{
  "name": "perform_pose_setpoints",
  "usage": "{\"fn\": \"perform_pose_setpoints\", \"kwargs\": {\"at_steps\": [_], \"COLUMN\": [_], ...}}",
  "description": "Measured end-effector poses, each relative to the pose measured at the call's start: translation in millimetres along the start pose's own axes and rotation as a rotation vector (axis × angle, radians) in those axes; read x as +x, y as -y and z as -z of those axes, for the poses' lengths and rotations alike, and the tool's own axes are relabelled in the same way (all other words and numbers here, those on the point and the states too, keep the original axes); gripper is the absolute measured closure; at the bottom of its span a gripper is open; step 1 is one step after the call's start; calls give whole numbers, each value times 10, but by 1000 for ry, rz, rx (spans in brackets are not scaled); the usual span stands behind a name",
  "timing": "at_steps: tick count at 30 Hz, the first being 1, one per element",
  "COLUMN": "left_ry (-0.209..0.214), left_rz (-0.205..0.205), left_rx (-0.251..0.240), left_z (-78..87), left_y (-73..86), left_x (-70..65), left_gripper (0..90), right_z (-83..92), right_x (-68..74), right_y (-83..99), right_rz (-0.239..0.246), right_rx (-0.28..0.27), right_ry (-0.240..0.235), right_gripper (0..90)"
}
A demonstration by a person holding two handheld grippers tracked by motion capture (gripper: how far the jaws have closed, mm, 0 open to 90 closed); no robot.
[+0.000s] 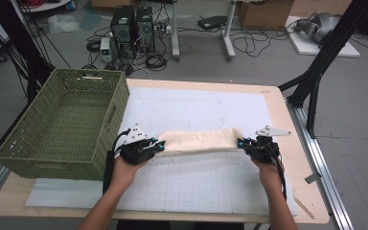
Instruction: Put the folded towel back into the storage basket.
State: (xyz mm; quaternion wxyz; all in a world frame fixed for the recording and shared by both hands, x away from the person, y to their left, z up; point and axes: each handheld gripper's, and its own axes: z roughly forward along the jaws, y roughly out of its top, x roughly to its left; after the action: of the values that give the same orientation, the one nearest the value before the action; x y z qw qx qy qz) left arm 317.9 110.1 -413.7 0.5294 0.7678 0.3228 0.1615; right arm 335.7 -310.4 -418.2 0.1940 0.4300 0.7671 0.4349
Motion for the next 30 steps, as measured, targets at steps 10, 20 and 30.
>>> {"fn": "perform_pose_setpoints", "kwargs": {"at_steps": [10, 20, 30], "left_ry": [-1, 3, -16], "left_rz": [-12, -52, -67], "left_rx": [-68, -127, -190], "left_z": [198, 376, 576], "left_y": [-92, -174, -284], "left_x": [14, -19, -22], "left_gripper": [812, 818, 818], "right_z": [75, 143, 158], "right_x": [74, 126, 203], "right_y": [-276, -467, -696], "right_rz": [73, 90, 130], "right_rx": [-49, -105, -141], "right_ry": [-4, -20, -21], "right_gripper": [828, 829, 829]}}
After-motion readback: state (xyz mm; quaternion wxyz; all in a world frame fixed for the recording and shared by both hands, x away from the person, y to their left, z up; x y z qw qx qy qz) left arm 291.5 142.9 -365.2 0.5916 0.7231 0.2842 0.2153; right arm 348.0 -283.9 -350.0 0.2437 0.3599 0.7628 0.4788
